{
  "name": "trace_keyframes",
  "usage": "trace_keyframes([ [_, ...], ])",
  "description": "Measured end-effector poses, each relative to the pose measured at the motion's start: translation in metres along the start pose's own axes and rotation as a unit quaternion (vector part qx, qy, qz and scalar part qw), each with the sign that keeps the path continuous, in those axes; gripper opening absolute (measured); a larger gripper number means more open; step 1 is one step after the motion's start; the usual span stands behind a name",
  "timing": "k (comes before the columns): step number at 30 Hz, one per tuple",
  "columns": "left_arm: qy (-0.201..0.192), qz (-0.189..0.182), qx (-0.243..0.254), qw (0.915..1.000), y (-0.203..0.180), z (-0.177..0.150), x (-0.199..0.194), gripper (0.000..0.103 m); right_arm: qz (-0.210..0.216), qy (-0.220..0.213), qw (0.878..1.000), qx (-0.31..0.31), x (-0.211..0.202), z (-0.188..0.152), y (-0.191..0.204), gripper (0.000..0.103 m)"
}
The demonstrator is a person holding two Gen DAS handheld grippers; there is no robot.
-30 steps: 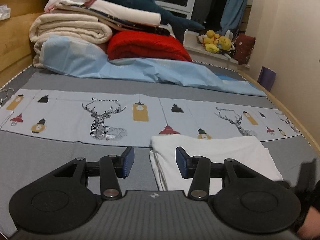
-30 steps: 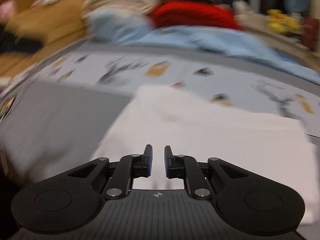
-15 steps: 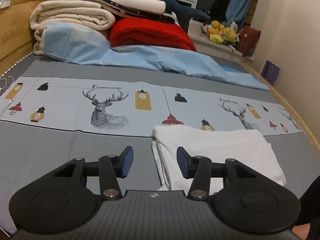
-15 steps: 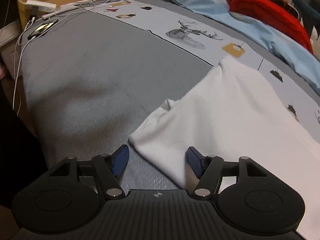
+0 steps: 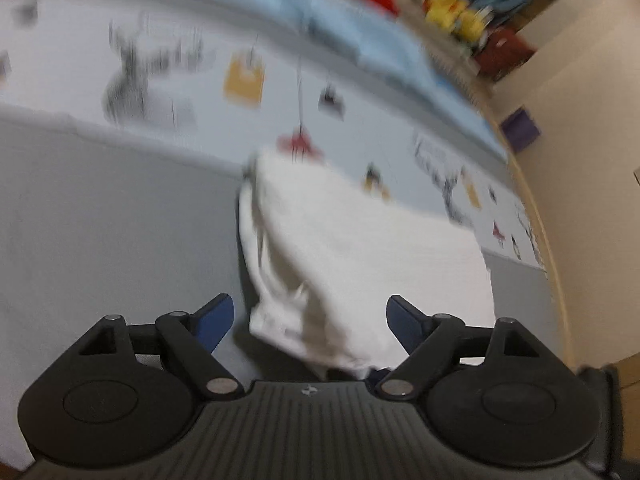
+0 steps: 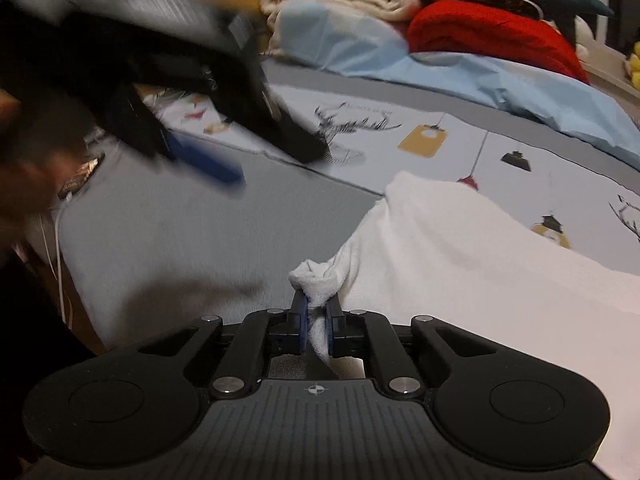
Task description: Fold small clothes
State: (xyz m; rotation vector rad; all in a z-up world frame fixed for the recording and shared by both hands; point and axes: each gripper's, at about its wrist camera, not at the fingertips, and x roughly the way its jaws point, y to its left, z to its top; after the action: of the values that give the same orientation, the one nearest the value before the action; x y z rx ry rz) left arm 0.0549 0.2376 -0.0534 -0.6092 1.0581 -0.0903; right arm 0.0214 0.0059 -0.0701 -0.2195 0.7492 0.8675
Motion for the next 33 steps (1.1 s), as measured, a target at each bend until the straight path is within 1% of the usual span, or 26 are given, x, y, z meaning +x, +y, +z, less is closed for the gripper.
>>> trace_keyframes([
  [1,0.016,0.007,-0.010,0.9998,0.003,0.004,0.010,0.088,0.003,-0.002,1.000,0.007,-0.005,0.000,-0.003,0.009],
  [3,0.033,0.018,-0.023,0.9990,0.008,0.011,0.025,0.089,0.010,-0.006,1.000,0.024,-0.013,0.000,-0.009,0.009],
  [5,0.062,0.007,-0.043,0.9971,0.015,0.019,0.042,0.089,0.016,-0.008,0.999,0.032,-0.019,-0.002,-0.013,0.009],
  [7,0.083,-0.010,-0.055,0.9950,0.020,0.026,0.055,0.089,0.020,-0.008,0.999,0.032,-0.023,-0.003,-0.014,0.008],
  [10,0.097,-0.019,-0.060,0.9932,0.023,0.035,0.071,0.089,0.027,-0.006,0.999,0.032,-0.026,-0.006,-0.016,0.008],
  [16,0.127,-0.013,-0.070,0.9893,0.026,0.042,0.104,0.087,0.031,-0.003,0.999,0.029,-0.028,-0.006,-0.013,0.008],
  [18,0.134,-0.015,-0.062,0.9890,0.025,0.041,0.111,0.079,0.031,0.000,0.999,0.026,-0.027,-0.006,-0.010,0.008],
  [21,0.133,-0.007,-0.045,0.9900,0.023,0.040,0.113,0.050,0.030,0.004,0.999,0.023,-0.022,-0.005,-0.009,0.008],
  [22,0.132,-0.008,-0.036,0.9906,0.021,0.039,0.112,0.032,0.029,0.004,0.999,0.022,-0.022,-0.004,-0.007,0.008],
  [23,0.129,-0.007,-0.029,0.9913,0.020,0.038,0.109,0.022,0.030,0.004,0.999,0.022,-0.022,-0.004,-0.005,0.008],
  [25,0.113,-0.012,-0.020,0.9933,0.020,0.036,0.097,0.017,0.033,0.003,0.999,0.027,-0.021,-0.001,-0.002,0.008],
  [27,0.093,-0.012,-0.018,0.9954,0.021,0.035,0.082,0.015,0.041,-0.006,0.999,0.034,-0.024,0.003,0.001,0.008],
  [29,0.068,-0.015,-0.034,0.9970,0.029,0.034,0.060,0.014,0.054,-0.024,0.997,0.048,-0.029,0.010,0.004,0.008],
  [31,0.034,-0.019,-0.048,0.9981,0.035,0.033,0.035,0.014,0.072,-0.040,0.994,0.069,-0.035,0.018,0.006,0.008],
  [33,0.006,-0.028,-0.056,0.9980,0.039,0.028,0.014,0.014,0.095,-0.055,0.988,0.112,-0.043,0.024,0.003,0.008],
])
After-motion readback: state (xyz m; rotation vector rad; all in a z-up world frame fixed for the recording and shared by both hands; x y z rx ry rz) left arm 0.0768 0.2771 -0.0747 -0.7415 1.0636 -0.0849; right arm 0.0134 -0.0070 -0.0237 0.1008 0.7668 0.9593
